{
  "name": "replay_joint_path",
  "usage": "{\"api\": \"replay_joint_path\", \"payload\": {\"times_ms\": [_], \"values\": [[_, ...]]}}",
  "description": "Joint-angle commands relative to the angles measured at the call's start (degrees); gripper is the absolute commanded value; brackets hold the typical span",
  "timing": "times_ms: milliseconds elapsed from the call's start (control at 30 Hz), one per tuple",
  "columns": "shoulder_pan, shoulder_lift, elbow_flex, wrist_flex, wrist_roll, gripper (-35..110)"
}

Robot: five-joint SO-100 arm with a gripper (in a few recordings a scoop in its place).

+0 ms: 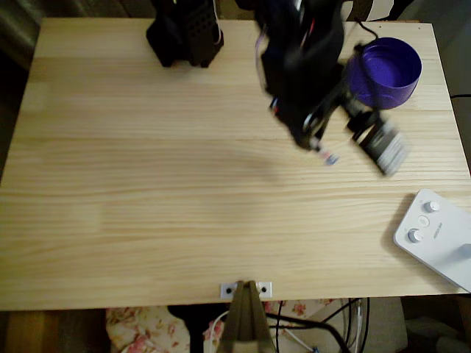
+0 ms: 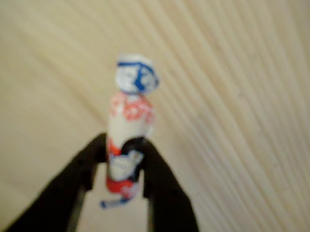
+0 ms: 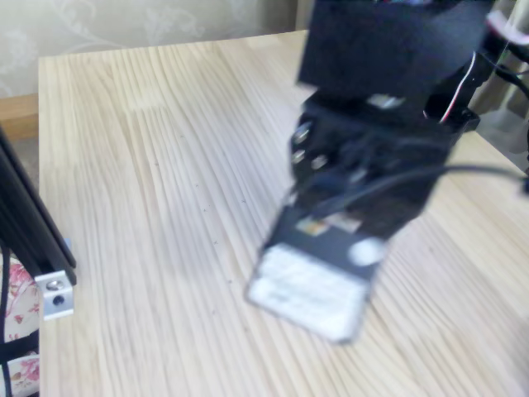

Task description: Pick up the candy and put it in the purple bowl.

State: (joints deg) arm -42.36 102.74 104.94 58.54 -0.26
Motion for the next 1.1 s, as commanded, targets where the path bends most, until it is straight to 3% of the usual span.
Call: {"api": "replay_joint_path", "payload": {"times_ms": [0,300,567,1067], "values": [[-8.0,12.1,-6.5,2.8,1.3,-1],[-24.7,16.2,-12.2,3.6,-1.8,-1],[-38.8,8.1,-21.2,-0.1,-0.5,-1],[-35.3,-10.4,-24.7,-9.1,-1.8,-1]]}}
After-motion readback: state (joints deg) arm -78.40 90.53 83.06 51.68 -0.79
